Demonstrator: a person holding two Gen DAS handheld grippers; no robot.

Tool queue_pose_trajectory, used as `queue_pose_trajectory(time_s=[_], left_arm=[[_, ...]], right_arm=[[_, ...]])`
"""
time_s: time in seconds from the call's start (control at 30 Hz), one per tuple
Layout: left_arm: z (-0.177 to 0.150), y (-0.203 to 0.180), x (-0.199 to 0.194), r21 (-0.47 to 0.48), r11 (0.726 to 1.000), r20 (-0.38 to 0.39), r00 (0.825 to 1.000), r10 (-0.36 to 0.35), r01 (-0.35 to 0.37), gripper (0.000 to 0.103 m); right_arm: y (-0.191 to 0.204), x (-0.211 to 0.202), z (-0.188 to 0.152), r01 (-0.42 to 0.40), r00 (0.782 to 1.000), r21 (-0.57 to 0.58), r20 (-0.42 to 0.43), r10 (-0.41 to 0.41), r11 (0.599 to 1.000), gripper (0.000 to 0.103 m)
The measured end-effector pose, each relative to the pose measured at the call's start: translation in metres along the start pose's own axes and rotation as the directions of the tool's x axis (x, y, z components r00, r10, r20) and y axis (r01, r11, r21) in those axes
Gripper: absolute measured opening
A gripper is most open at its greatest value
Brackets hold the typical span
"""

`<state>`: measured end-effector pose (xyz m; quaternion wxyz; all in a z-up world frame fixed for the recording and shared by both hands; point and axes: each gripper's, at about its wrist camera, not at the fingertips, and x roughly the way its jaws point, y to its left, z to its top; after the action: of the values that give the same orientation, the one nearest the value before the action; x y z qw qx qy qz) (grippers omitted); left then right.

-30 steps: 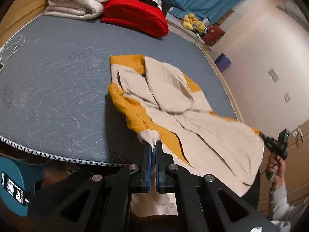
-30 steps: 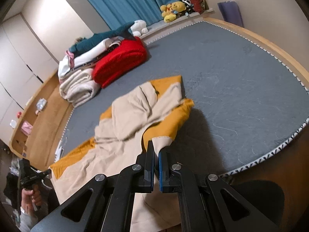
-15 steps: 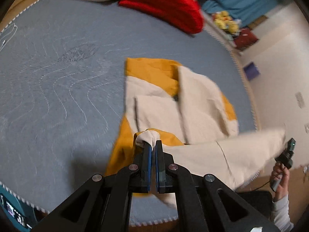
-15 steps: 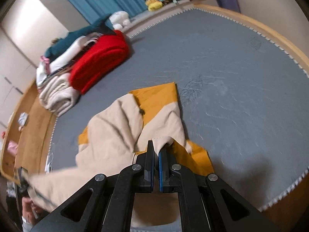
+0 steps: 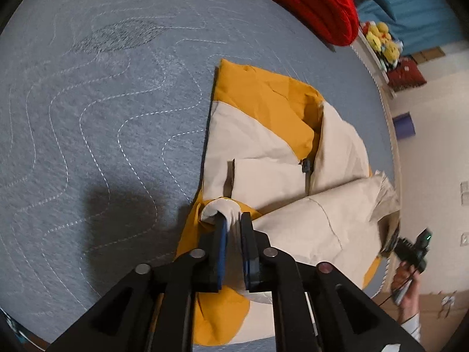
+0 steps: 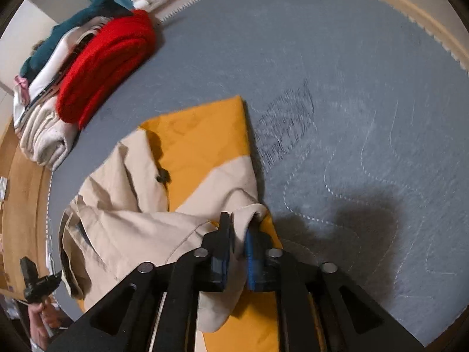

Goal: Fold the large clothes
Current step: 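Lift the hem and fold it over toward the hood with both grippers, then open both grippers and reposition them at the new folded edge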

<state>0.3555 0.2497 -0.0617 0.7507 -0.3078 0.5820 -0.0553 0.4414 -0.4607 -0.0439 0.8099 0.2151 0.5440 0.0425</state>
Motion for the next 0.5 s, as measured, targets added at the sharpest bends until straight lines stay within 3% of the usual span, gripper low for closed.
queue_pose_trajectory(time_s=[0.17,0.3,0.43,0.5], left_arm=[[-0.007,-0.002,-0.027,0.025,1.0,0.053,0.999,-0.005,0.003,0.02],[-0.016,0.002,-0.056,0.029,0.999,0.134,0.991,-0.027,0.024,0.024],[-0.026,0.006,-0.068,0.06,0.997,0.167,0.985,0.04,-0.05,0.036],[-0.03,0.007,-0.063,0.076,0.994,0.148,0.987,0.069,-0.081,0.038]], right_arm=[[-0.012,-0.015,-0.004,-0.064,0.998,0.037,0.024,0.063,0.997,0.021],[-0.006,-0.048,-0.011,-0.066,0.991,-0.011,0.114,0.067,0.998,0.031],[-0.006,-0.084,-0.017,-0.022,0.972,-0.06,0.233,0.035,0.998,0.045],[-0.006,-0.089,-0.02,0.003,0.971,-0.084,0.239,0.017,0.996,0.048]])
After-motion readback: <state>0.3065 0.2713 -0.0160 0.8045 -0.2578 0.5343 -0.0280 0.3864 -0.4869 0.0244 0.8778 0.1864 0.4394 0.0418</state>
